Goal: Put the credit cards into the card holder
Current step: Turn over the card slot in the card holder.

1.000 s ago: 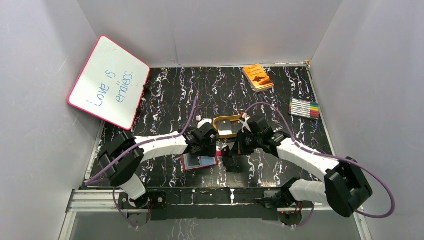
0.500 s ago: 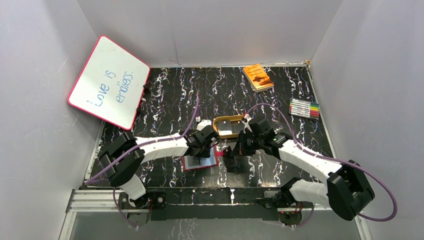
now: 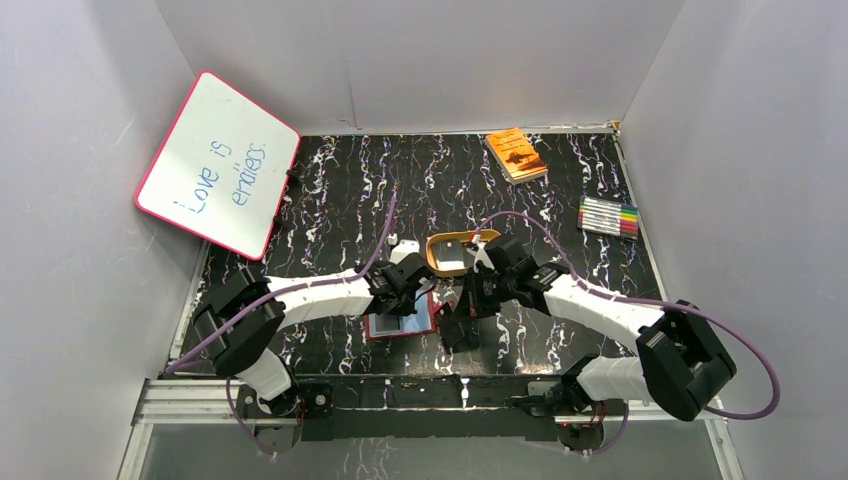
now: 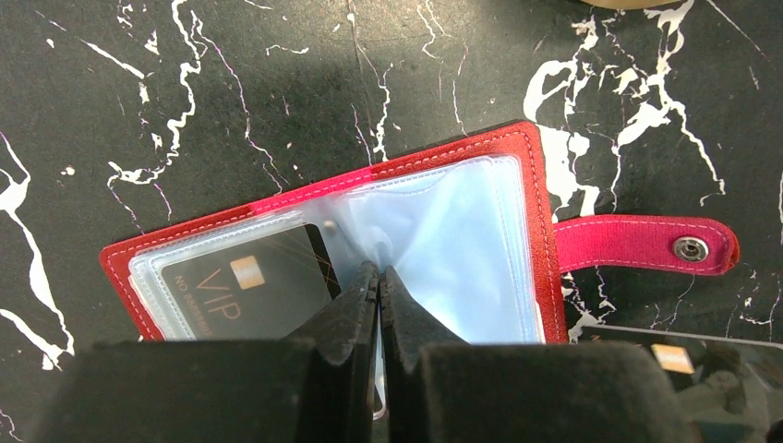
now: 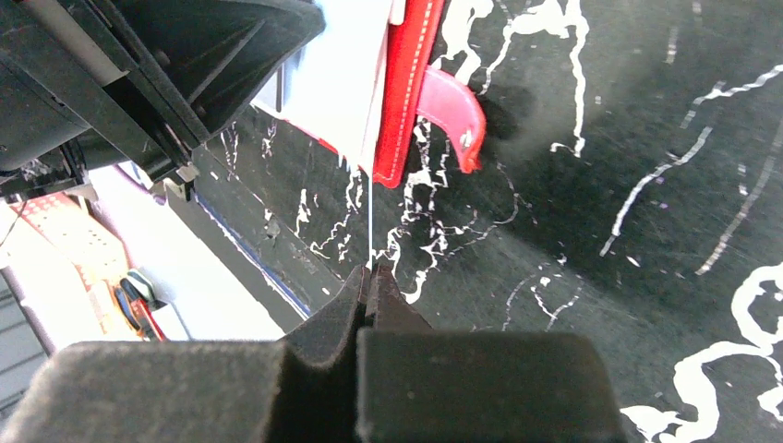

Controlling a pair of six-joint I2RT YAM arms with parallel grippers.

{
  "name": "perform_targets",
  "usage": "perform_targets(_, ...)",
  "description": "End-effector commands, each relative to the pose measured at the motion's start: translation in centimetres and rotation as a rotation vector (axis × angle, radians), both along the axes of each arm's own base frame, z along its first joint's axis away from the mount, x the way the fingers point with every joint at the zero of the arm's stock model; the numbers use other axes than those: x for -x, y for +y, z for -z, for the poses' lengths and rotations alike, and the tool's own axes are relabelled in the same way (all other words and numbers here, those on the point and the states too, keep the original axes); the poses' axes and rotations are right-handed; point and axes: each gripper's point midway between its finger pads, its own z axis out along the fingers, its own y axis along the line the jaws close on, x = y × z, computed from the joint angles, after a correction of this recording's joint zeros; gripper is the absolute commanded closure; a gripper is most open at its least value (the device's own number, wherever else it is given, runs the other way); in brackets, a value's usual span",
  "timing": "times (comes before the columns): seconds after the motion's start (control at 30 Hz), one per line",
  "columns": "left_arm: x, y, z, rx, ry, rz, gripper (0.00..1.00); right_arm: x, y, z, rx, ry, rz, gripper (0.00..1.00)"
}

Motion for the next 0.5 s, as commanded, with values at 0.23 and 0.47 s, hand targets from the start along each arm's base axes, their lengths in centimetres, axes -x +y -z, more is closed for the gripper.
perform_targets(0.23,2.8,2.5,2.9,-0.086,0.104,0.009,1.00,-1.6,3.2,-1.8,-0.080,-0.045,-0.044,1.00)
perform_targets(0.47,2.9,2.7,2.9,-0.087,0.103,0.007,1.00,-2.3,3.7,-1.3,-0.085,-0.039,-0.025,1.00)
